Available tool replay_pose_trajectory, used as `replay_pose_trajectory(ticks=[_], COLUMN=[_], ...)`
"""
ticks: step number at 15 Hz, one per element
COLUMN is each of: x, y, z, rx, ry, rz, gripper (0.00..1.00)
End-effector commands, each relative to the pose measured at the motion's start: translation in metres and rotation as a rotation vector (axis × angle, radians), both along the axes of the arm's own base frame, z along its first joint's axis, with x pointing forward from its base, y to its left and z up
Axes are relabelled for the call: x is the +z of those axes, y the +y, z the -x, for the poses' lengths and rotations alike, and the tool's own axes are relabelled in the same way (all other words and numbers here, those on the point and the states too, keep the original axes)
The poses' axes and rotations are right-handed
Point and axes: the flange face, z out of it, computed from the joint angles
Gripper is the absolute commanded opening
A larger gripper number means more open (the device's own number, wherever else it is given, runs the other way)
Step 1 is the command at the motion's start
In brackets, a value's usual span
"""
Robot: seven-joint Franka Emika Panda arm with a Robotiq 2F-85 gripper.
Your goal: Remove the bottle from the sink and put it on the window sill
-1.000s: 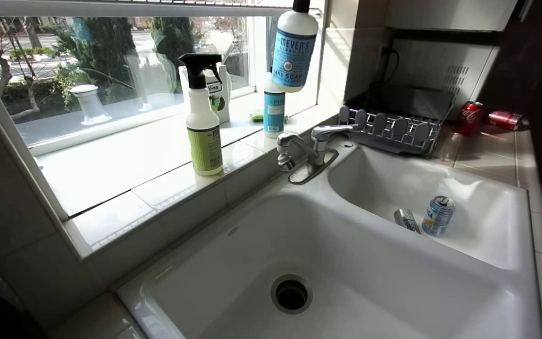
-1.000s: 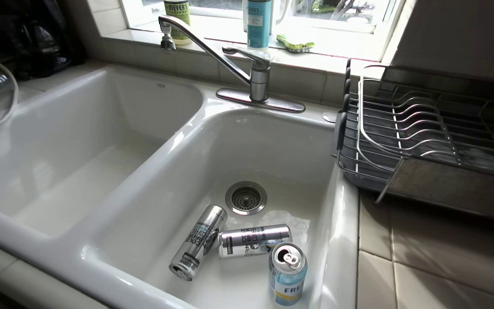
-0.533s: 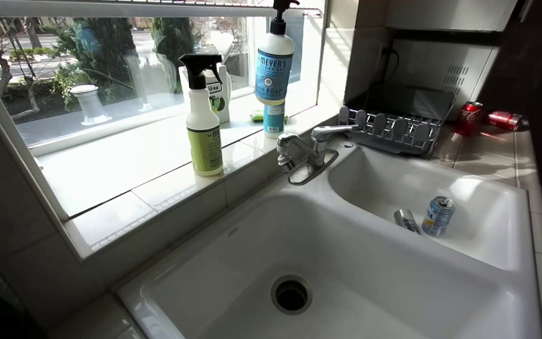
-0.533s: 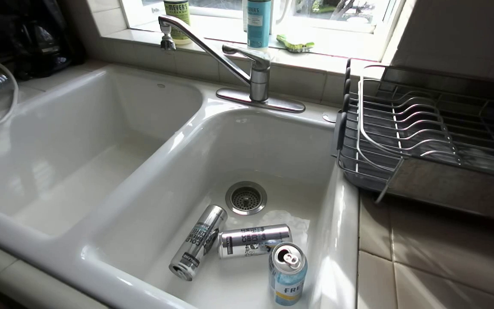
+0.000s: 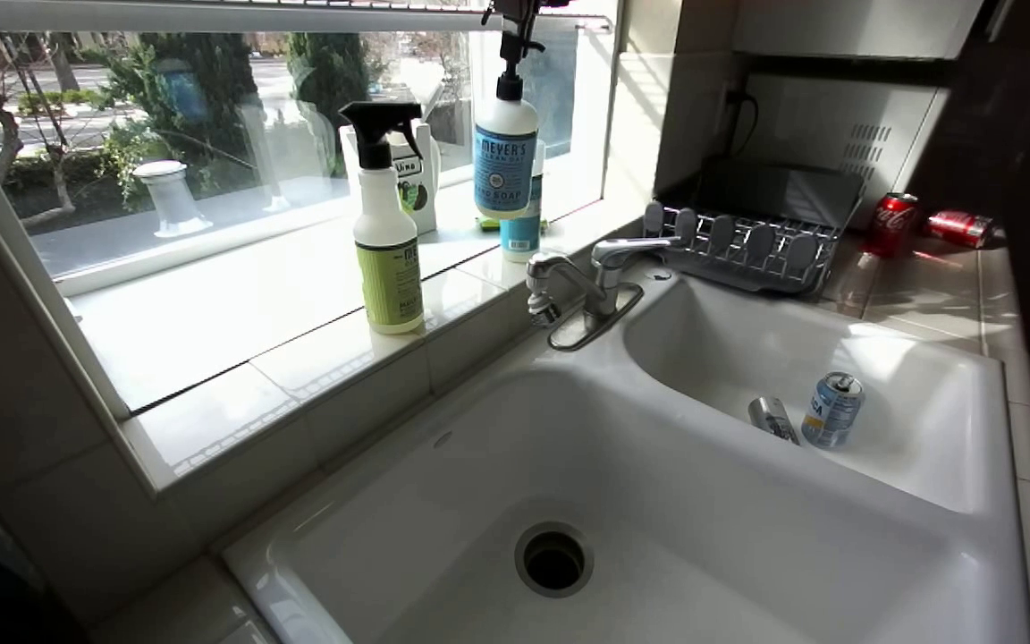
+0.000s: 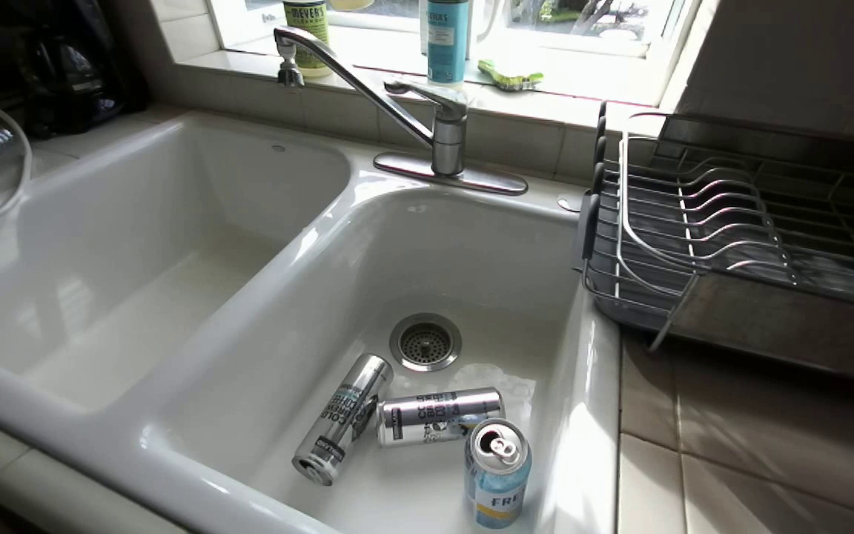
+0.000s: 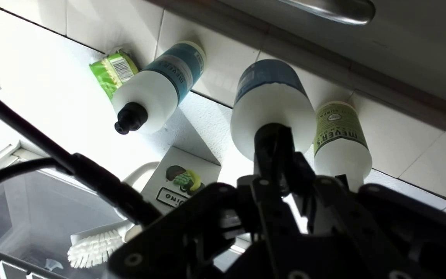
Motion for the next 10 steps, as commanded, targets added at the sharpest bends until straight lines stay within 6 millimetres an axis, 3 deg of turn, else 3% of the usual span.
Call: replay_pose_trajectory(ticks=[1,2,7,8,10], x=[-0.003,-0.007,-0.009,-0.009,-0.025], y=[-0.003,-0.004,-0.003,-0.003,-0.007], z=[-0.004,-0.006,-0.007,-0.007,-0.018], rx=[0.003,0.002,0.003,0.003,0.014], ry=[0.004,0.009,0.013,0.013,0.038], rz=[0.003,0.004,0.004,0.004,-0.015], gripper=[0.04,0.17,0.17,0.04,0.04])
